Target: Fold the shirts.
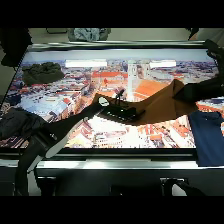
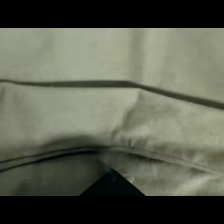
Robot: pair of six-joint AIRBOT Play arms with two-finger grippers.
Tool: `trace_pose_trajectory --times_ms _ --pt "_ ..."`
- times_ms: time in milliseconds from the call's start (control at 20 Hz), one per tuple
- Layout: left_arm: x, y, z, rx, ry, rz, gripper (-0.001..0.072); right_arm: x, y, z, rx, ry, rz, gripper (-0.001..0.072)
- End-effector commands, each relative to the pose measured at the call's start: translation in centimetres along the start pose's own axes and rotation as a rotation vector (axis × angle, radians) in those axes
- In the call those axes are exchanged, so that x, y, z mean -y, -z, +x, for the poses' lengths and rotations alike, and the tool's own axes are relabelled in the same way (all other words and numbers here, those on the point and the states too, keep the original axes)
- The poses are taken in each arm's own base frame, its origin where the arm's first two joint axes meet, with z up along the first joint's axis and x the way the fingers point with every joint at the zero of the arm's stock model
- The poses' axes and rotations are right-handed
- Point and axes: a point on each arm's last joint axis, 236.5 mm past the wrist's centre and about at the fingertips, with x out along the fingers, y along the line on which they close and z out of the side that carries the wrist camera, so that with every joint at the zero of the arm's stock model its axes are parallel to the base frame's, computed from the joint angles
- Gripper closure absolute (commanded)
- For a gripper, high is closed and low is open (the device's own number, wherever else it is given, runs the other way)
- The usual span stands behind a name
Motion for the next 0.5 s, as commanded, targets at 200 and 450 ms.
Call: trace_pose_trajectory --times_ms 200,450 --pt "2.1 1.2 2.4 -0.038 0.096 -0.038 0.0682 0.1 0.0 -0.2 0.005 0.015 0.010 0.0666" --pt "-0.9 -3.5 -9.2 0.007 -0.208 0.218 0.0682 1.3 -1.4 3.2 -0.016 -0.033 0.032 0.0666"
